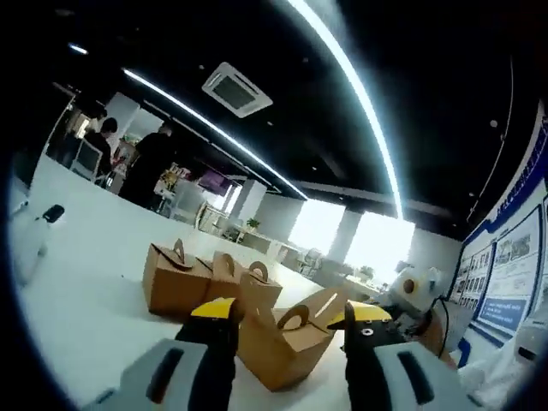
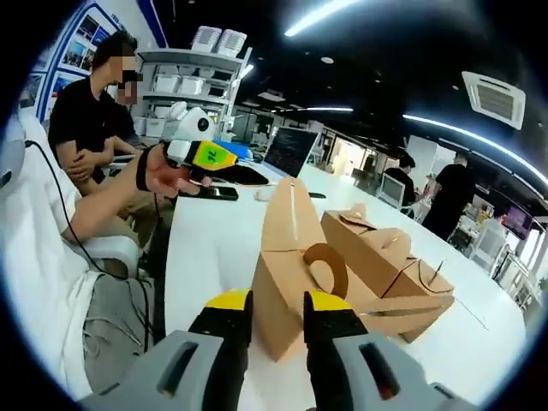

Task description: Pick up one paper box from the group, open the paper box, and remove the item inside

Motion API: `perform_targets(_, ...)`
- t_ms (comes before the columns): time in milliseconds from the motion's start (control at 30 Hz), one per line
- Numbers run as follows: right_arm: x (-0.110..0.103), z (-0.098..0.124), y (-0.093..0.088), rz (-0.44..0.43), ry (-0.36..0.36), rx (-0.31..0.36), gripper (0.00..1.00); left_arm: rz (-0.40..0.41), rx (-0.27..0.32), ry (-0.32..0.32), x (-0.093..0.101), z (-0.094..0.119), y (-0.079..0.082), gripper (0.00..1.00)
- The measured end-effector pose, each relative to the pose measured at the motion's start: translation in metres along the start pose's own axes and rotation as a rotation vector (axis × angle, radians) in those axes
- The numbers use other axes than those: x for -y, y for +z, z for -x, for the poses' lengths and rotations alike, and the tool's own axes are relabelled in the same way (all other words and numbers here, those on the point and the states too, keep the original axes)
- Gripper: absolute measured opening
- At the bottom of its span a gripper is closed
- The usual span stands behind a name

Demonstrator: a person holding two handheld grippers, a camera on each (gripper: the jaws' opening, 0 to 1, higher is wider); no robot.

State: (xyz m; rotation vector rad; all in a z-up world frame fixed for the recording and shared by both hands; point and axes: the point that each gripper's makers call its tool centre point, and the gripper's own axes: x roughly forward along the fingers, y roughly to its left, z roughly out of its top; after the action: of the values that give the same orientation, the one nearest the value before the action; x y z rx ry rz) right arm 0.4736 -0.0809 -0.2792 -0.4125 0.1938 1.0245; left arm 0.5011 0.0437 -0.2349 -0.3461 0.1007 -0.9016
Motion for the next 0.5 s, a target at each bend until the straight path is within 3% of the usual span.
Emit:
perform_targets(167,-0.001,0.016,0.017,-0.072,-0.020,0.075,0.25,-0.165,-0.070,0.013,0.011,-0.003,-0.005,0.49)
perform_targets(300,0.007,0.028,0.028,-0.093,-0.069,0.109,0.25,-0.191,-0.081,-0.001,0.023,-0.010,-0.004,0.49)
perform_targets(500,0.020,0.025,0.031,-0.069,-0.110,0.082,0.25,-0.232,-0.118,-0.022,0.036,-0.024,-0.003,0.44)
